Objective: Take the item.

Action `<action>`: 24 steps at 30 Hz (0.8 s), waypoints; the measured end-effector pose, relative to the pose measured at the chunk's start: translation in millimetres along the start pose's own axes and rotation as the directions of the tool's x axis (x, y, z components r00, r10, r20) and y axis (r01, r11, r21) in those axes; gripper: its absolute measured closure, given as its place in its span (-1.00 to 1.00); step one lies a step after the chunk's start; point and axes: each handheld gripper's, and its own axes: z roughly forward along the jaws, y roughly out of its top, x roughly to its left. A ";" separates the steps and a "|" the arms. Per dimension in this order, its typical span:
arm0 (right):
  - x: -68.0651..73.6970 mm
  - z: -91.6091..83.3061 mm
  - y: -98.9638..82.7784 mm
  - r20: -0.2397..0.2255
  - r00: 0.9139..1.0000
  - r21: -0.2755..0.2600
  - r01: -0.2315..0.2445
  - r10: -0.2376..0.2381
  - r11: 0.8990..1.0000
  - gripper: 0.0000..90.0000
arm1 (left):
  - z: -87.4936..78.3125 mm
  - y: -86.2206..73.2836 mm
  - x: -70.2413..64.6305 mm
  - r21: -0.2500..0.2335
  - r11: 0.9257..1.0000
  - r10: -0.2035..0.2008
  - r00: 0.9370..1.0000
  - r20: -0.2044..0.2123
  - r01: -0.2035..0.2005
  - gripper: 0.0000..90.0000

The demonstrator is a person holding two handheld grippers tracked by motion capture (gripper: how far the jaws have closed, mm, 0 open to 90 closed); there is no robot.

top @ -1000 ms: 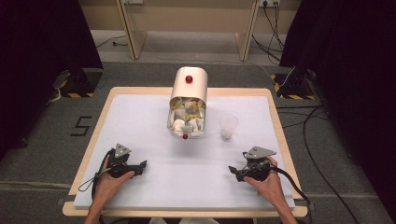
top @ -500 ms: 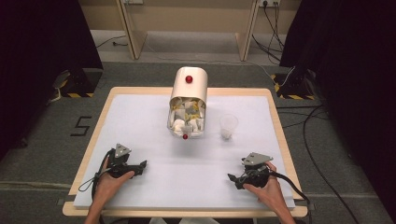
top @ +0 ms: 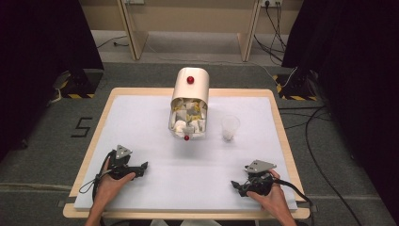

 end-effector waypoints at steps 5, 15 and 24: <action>0.7 -0.6 -3.8 0.003 1.000 -0.022 -0.014 0.014 1.000 -0.58 | 0.0 0.0 0.0 0.000 1.000 0.000 1.000 0.000 0.000 -0.78; 0.3 -0.2 -3.8 -0.002 1.000 -0.020 -0.018 0.018 1.000 -0.59 | 0.0 0.0 0.0 0.000 1.000 0.002 1.000 0.000 -0.002 -0.78; 0.1 0.0 -3.8 -0.005 1.000 -0.019 -0.020 0.020 1.000 -0.60 | 0.0 -0.1 0.0 0.000 1.000 0.002 1.000 0.000 -0.002 -0.78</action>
